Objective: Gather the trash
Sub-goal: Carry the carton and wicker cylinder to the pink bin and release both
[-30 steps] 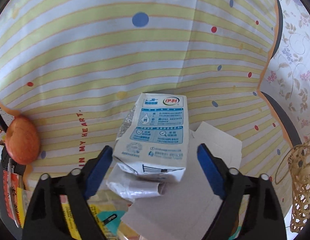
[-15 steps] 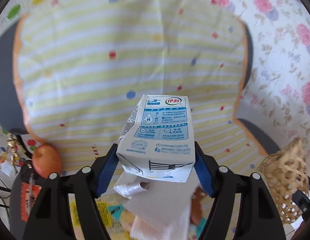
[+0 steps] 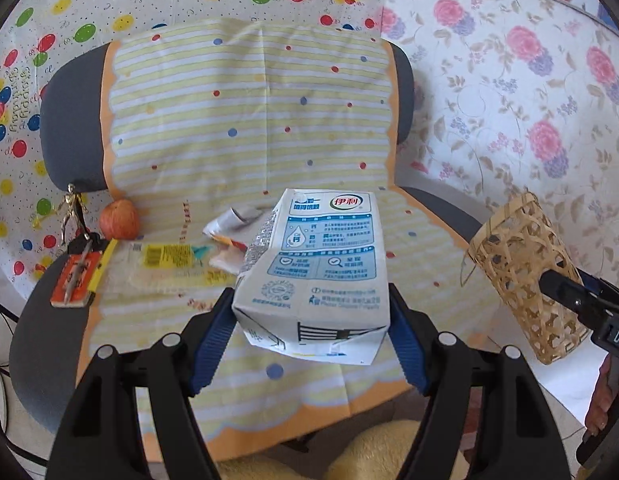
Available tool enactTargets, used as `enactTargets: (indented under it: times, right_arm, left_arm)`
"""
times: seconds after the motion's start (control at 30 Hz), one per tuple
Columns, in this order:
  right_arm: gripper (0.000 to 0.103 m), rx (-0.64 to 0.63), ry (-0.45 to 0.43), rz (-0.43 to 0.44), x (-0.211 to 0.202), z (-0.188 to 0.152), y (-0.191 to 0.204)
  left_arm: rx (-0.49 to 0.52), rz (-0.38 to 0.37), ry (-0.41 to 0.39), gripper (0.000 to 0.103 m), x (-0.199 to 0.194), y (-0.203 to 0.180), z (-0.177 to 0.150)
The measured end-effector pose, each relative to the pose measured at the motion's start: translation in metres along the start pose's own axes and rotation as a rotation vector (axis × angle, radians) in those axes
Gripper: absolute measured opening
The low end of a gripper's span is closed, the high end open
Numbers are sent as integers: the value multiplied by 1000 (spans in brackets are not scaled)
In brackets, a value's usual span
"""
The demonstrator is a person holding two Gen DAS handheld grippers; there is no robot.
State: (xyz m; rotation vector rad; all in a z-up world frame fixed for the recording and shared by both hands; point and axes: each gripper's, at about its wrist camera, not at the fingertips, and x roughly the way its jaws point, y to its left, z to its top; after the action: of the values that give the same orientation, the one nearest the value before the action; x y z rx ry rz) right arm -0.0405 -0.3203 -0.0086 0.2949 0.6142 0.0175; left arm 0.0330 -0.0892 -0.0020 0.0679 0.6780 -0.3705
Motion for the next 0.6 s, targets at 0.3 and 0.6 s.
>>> enactTargets:
  times: [0.3, 0.6]
  right_arm:
    - [70, 65, 36, -124, -51, -69, -29]
    - [71, 173, 68, -300, -81, -116, -90]
  left_arm:
    - [60, -132, 68, 71, -14, -58, -64]
    - [249, -284, 65, 71, -3, -147, -66]
